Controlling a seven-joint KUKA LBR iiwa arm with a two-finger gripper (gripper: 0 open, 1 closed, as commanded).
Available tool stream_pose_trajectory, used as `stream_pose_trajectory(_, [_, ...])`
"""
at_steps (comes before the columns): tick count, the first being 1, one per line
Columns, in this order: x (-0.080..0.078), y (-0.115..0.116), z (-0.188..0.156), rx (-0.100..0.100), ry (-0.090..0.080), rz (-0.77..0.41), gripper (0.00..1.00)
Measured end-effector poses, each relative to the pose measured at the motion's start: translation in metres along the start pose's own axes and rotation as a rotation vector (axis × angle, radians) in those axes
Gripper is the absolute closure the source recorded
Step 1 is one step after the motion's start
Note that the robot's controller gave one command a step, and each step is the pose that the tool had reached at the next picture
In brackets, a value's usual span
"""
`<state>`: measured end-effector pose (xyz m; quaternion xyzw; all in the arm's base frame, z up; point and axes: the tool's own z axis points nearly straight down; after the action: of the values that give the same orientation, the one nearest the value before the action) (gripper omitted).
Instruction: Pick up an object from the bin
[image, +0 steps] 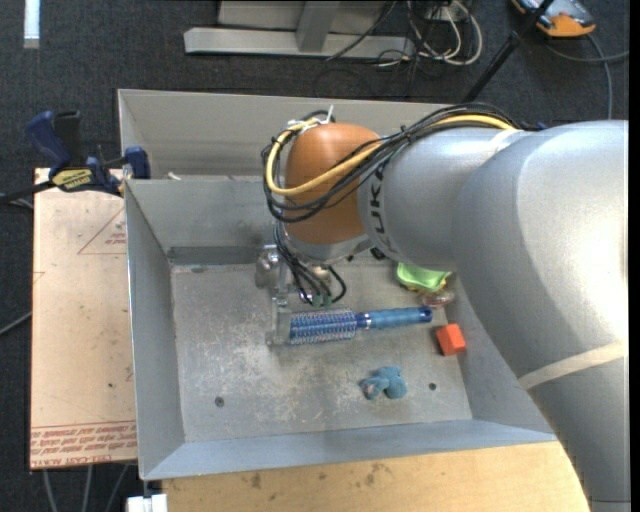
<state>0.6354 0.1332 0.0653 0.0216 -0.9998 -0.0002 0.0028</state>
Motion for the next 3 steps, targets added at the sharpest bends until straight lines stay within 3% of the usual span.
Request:
stream_pose_trajectory(1, [0.038,-0.034,-0.072,-0.001,-0.01,0.183,0.0])
stream_pose_trajectory(2, [0.001,-0.061,-0.006,-0.001,-0.005,0.486,0.0])
stream_pose_trajectory(3, [-0.003,-0.083,-0.005,-0.004,-0.008,0.684,0.0])
